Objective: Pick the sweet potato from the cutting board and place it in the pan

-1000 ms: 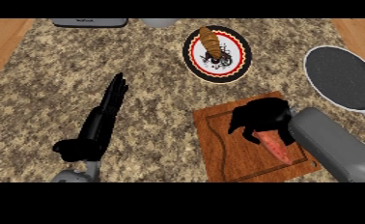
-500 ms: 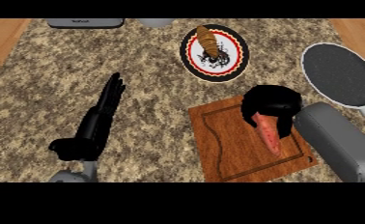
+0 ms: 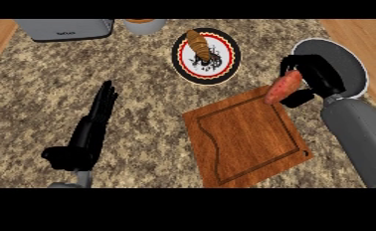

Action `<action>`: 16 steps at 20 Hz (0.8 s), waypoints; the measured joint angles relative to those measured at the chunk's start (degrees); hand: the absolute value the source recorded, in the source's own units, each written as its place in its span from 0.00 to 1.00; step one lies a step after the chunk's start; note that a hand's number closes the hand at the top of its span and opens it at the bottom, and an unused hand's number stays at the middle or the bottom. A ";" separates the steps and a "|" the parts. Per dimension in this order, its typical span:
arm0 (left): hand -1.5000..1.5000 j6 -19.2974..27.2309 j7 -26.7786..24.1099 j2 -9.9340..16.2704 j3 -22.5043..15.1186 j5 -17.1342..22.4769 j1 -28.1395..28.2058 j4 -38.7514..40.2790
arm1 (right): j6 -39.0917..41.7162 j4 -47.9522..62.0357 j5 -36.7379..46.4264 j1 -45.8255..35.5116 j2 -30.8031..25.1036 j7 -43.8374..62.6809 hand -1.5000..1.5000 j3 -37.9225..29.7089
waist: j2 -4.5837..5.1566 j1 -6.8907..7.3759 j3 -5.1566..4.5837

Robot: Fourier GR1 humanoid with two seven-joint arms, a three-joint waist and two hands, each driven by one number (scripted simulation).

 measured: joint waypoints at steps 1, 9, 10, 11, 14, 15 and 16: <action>0.50 0.24 -0.06 -0.09 0.03 -0.08 0.19 -0.23 | -1.97 -1.11 -0.30 0.13 0.68 3.36 1.00 -1.31 | -0.04 0.05 0.01; 0.50 -0.48 0.41 -0.40 -0.71 -0.18 -0.14 -1.13 | -10.21 -16.43 -0.15 4.65 3.72 28.14 1.00 -6.96 | 0.76 1.93 0.13; 0.50 -0.92 0.28 -0.34 -0.59 0.06 -0.25 -0.89 | -10.32 -18.76 -0.21 5.38 3.42 30.59 1.00 -7.75 | 0.93 2.29 0.17; 0.50 -0.95 1.07 -0.35 -0.69 -0.03 -0.72 -1.43 | -10.88 -20.52 -0.40 6.69 3.05 31.86 1.00 -8.80 | 1.08 2.70 0.18; 0.50 -1.56 0.02 -0.80 -1.09 -0.56 -0.83 -1.08 | -12.37 -23.78 -1.06 9.54 2.27 33.97 1.00 -12.11 | 1.49 3.76 0.24; 0.50 -1.60 -0.16 -1.06 -1.21 -0.93 -1.19 -0.66 | -12.88 -24.26 -0.98 10.30 1.91 34.25 1.00 -13.21 | 1.60 4.03 0.26; 0.50 -1.65 0.55 -1.18 -1.10 -1.02 -1.76 -1.01 | -13.28 -23.95 -0.96 10.74 1.49 33.72 1.00 -14.37 | 1.69 4.30 0.27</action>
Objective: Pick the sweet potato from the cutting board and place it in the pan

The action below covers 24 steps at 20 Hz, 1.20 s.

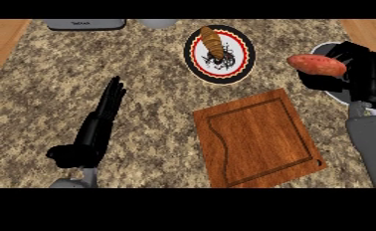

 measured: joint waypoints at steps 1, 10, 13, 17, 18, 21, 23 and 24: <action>0.50 -0.17 -0.47 -0.40 -0.11 -0.06 0.00 0.49 | -0.69 1.48 -0.20 -0.24 -0.38 -1.18 1.00 -1.37 | 0.09 0.27 0.02; 0.50 -0.76 -0.22 -1.59 -1.49 -1.40 -0.07 -0.19 | -12.23 21.56 0.73 -4.38 -5.03 -16.66 1.00 -11.37 | 0.68 1.94 0.14; 0.50 -1.48 -0.16 -1.53 -0.82 -1.05 -1.53 0.59 | -14.79 29.23 -2.28 -8.18 -5.95 -23.19 1.00 -15.57 | 0.89 2.37 0.20; 0.50 -1.26 -0.33 -2.50 -1.40 -1.71 -2.32 1.24 | -15.89 39.67 -5.27 -12.96 -8.36 -31.17 1.00 -20.17 | 1.24 3.17 0.27; 0.50 -1.59 0.04 -2.23 -1.17 -1.42 -2.35 0.81 | -16.13 41.75 -6.03 -13.41 -8.74 -33.41 1.00 -21.24 | 1.28 3.33 0.28; 0.50 -2.00 -0.49 -2.13 -1.16 -1.48 -1.89 0.81 | -16.29 47.29 -7.45 -15.71 -10.70 -37.87 1.00 -23.75 | 1.45 3.78 0.34; 0.50 -2.33 -0.26 -2.19 -1.49 -1.42 -2.01 0.46 | -13.20 51.45 -6.91 -16.17 -11.74 -36.19 0.00 -23.41 | 1.72 4.46 0.32; 0.50 -2.45 -0.28 -2.28 -1.62 -1.40 -2.13 0.40 | -11.35 53.43 -6.13 -16.08 -12.09 -35.22 0.00 -22.66 | 1.91 4.83 0.33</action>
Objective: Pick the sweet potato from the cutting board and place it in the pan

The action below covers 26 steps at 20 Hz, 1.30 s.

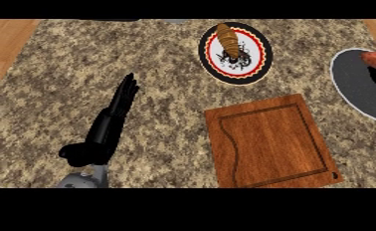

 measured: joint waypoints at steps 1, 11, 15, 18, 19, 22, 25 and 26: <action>0.50 -0.29 0.08 0.14 -0.01 0.06 -0.37 -0.02 | 2.13 1.77 1.12 -0.51 -0.69 1.25 0.00 1.10 | 0.19 0.45 0.01; 0.50 -0.29 -0.03 -0.63 -0.40 -0.24 -0.83 0.63 | 17.42 9.04 0.02 -5.13 -1.01 -0.53 0.00 0.63 | 0.51 1.01 0.24; 0.50 -0.79 -0.28 -0.18 0.40 0.37 -0.58 0.67 | 17.93 8.23 -4.55 -5.54 -1.40 -5.87 0.00 -4.04 | 0.33 0.30 0.25; 0.50 -0.46 -1.08 -0.32 0.39 -0.06 0.11 0.93 | 19.08 8.38 -7.85 -5.25 -1.86 -8.99 0.00 -7.42 | 0.16 -0.13 0.22; 0.50 -0.05 -1.14 -0.57 0.23 -0.52 -0.01 1.12 | 20.30 8.58 -8.91 -4.98 -2.55 -9.81 0.00 -8.49 | 0.13 -0.36 0.22; 0.50 -0.04 -1.08 -0.24 0.73 -0.43 0.61 0.87 | 24.97 9.22 -12.12 -3.69 -4.06 -12.11 0.00 -11.48 | -0.22 -1.07 0.14; 0.50 0.13 -0.99 -0.30 1.21 -0.35 0.66 1.08 | 31.85 10.00 -15.11 -1.65 -6.34 -14.08 0.00 -14.14 | -0.45 -1.75 0.10; 0.50 0.17 -0.65 -0.46 1.26 -0.26 0.42 1.10 | 34.36 10.25 -15.79 -1.44 -7.01 -14.09 0.00 -14.63 | -0.51 -1.87 0.09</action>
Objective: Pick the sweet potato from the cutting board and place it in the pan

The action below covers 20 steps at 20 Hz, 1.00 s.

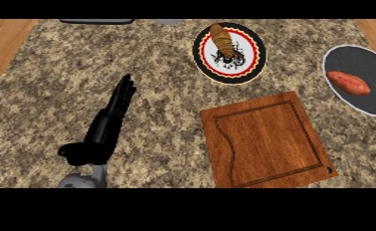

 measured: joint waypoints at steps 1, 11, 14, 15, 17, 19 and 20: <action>0.50 0.08 0.10 -0.06 -0.20 -0.13 0.35 -0.41 | 2.61 0.29 -0.73 0.85 -0.66 -0.61 0.00 -0.58 | -0.06 -0.06 -0.01; 0.50 -0.09 0.31 -0.10 0.41 -0.45 0.92 -0.91 | 20.07 -0.19 -2.92 10.68 -3.27 -10.69 0.00 -1.19 | -0.40 -0.67 -0.08; 0.50 -0.17 1.17 -0.02 0.54 -0.69 0.82 -1.58 | 19.63 -0.84 -2.64 12.02 -2.63 -12.28 0.00 -0.50 | -0.47 -0.65 -0.10; 0.50 -0.41 1.54 0.17 0.62 -0.61 1.12 -2.00 | 19.89 -0.97 -2.70 12.86 -2.83 -12.61 0.00 -0.37 | -0.52 -0.72 -0.12; 0.50 -0.46 0.77 -0.30 0.69 -0.88 0.85 -0.90 | 19.54 -1.27 -2.67 13.15 -2.58 -12.80 0.00 0.04 | -0.55 -0.79 -0.13; 0.50 -0.09 0.56 -0.77 0.49 -1.43 1.17 -0.82 | 19.59 -1.47 -2.59 14.15 -2.79 -13.29 0.00 0.47 | -0.58 -0.85 -0.14; 0.50 -0.12 0.92 -0.85 0.81 -1.27 0.83 -0.95 | 19.52 -1.70 -2.52 14.45 -2.73 -13.31 0.00 0.82 | -0.61 -0.91 -0.16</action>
